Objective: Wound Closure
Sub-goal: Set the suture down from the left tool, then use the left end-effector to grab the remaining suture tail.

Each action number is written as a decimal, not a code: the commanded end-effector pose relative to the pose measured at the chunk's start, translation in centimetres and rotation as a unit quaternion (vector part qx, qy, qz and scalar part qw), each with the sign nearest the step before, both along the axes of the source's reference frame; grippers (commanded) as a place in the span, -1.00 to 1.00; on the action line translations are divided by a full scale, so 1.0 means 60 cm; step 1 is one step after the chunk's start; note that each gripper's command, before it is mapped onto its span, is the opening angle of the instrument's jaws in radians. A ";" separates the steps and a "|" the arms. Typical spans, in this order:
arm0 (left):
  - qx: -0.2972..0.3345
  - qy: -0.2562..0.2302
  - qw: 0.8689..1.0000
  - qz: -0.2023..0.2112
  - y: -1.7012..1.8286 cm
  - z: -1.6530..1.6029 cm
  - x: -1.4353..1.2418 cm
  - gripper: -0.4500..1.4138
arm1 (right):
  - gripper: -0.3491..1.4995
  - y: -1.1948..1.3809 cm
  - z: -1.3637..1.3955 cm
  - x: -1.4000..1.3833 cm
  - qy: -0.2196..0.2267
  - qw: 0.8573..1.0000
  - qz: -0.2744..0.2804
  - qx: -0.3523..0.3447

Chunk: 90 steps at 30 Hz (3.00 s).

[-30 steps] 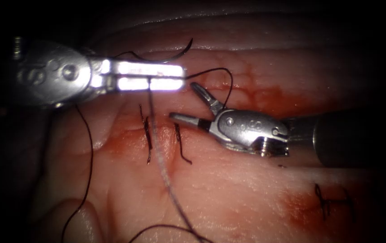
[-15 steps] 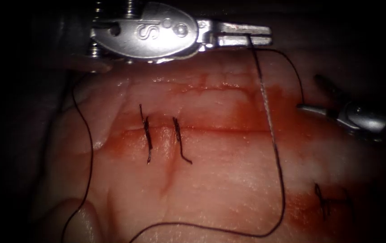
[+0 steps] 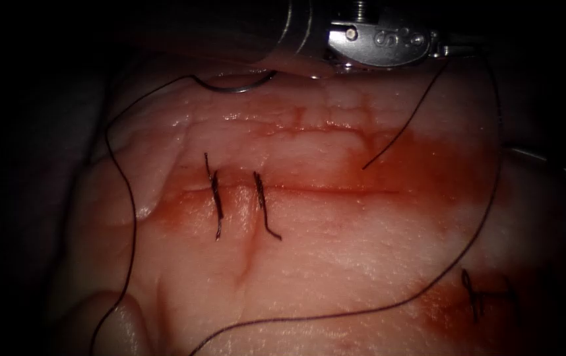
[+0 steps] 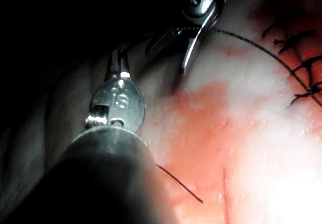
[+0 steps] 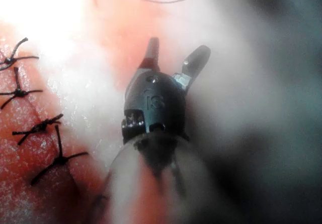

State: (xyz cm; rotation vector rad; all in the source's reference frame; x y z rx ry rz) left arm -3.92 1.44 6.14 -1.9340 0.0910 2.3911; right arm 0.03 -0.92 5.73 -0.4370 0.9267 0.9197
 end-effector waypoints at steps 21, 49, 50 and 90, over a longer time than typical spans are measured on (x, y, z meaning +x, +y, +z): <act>0.093 0.036 0.991 0.092 -0.0086 0.0271 -0.0148 -0.84 | 0.73 0.0039 -0.0079 -0.0015 -0.024 0.999 0.020 -0.018; 0.168 0.098 0.980 0.043 -0.0144 0.0052 0.0142 0.28 | 0.89 0.0007 -0.0088 0.0129 0.038 0.998 -0.036 -0.021; 0.169 0.103 0.979 0.042 -0.0155 0.0049 0.0159 0.24 | 0.89 0.0004 -0.0087 0.0136 0.040 0.998 -0.040 -0.019; 0.112 0.294 0.944 0.102 -0.0313 0.0093 0.0306 -0.70 | 0.82 -0.0031 -0.0049 0.0212 0.049 0.995 -0.085 0.004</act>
